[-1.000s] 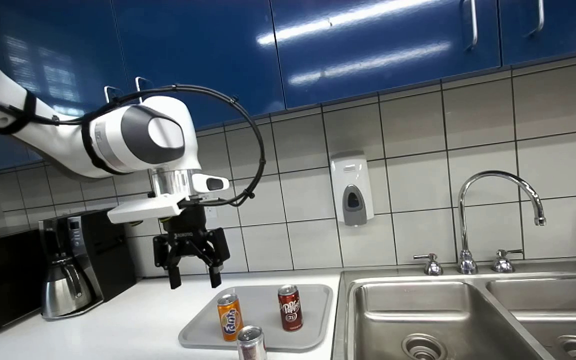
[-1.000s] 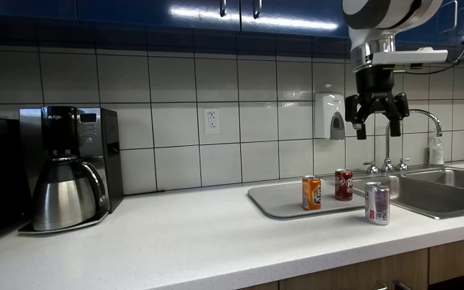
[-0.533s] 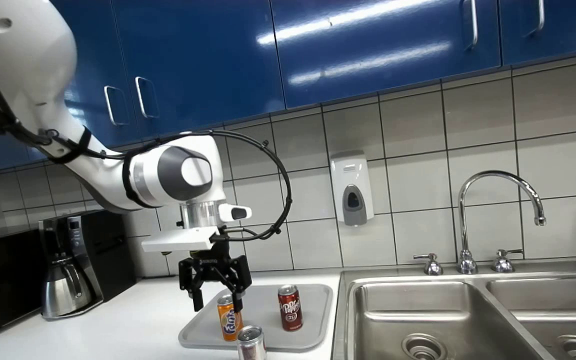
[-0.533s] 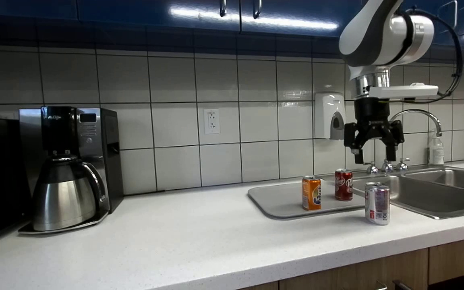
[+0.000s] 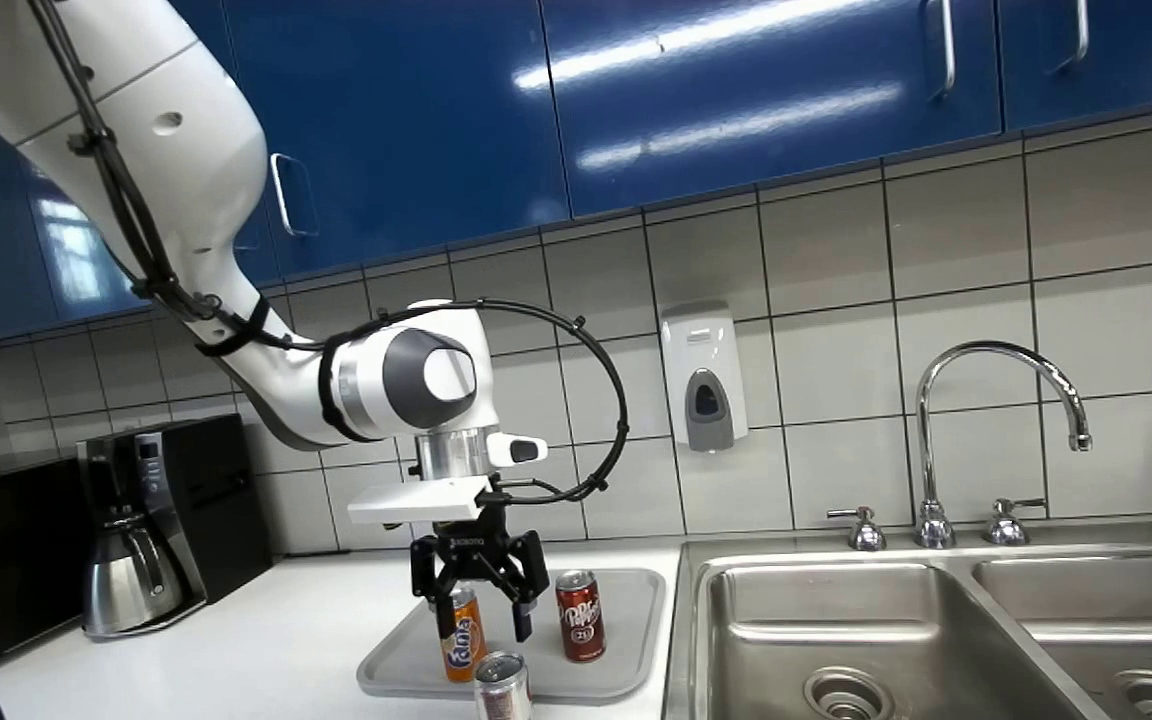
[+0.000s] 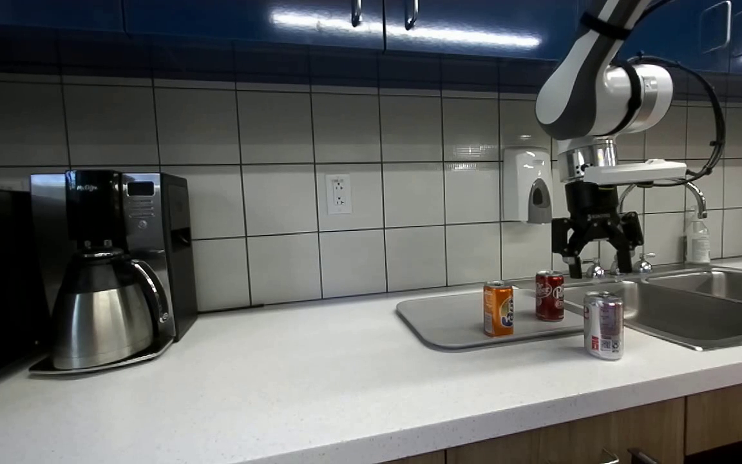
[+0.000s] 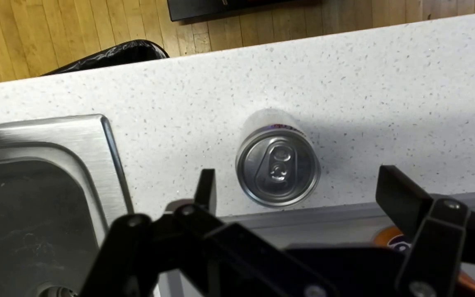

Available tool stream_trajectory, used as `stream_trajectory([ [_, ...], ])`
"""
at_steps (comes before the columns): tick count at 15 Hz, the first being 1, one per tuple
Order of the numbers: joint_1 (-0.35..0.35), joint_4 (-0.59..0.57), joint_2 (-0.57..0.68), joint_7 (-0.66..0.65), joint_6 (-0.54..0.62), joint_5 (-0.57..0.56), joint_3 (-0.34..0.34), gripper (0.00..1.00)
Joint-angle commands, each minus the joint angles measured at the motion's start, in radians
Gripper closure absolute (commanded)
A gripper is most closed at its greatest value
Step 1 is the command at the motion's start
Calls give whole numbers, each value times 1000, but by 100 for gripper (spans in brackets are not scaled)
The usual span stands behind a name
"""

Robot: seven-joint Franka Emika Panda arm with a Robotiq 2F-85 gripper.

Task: Put the grey can on the tray

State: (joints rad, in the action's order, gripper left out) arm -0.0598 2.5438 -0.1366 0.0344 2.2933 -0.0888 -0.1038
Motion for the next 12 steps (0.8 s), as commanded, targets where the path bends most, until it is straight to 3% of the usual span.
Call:
stream_trajectory([
  [1,-20,-46,37,39,-11,-13,-3,0],
  [12,-24,-36,95,50,15,-46,-7,0],
])
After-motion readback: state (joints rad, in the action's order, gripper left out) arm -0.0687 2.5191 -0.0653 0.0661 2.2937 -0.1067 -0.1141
